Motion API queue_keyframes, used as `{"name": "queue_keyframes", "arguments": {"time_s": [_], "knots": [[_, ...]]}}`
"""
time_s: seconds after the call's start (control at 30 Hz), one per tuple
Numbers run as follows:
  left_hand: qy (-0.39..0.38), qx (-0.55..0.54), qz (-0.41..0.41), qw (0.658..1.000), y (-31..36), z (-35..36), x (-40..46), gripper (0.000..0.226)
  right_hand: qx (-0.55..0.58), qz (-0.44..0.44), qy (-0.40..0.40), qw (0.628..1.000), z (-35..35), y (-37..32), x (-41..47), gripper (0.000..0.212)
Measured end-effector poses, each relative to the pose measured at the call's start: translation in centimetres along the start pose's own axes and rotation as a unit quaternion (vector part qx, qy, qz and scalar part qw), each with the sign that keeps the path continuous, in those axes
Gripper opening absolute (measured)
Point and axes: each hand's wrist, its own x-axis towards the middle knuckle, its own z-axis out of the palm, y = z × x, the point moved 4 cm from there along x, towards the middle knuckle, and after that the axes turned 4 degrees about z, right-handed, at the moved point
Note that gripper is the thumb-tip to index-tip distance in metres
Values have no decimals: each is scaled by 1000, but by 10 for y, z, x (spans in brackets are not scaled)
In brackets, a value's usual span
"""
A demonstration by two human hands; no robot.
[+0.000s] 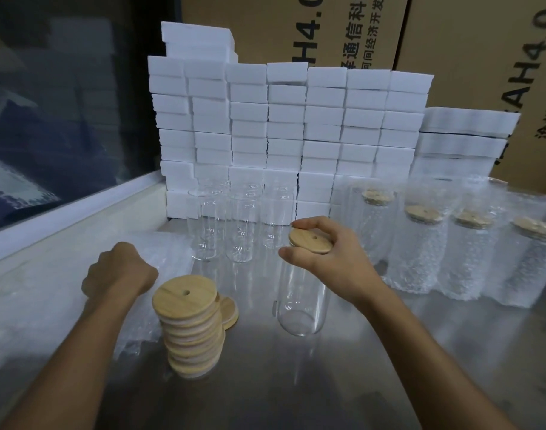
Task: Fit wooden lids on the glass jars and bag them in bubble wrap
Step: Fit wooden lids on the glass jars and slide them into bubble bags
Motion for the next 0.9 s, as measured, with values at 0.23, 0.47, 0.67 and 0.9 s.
{"name": "queue_keyframes", "arguments": {"time_s": [0.23, 0.47, 0.67, 0.9], "knots": [[98, -64, 13, 993, 16, -25, -3, 24, 1, -3, 12, 1000, -1, 1, 1, 51], [225, -218, 282, 907, 81, -75, -57, 12, -121, 9, 53, 991, -9, 4, 2, 81], [227, -288, 513, 776, 123, -68, -118, 10, 74, -78, 161, 981, -27, -41, -9, 64], [87, -223, 631, 738, 135, -36, -132, 10, 40, -14, 117, 992, -33, -53, -14, 70]]}}
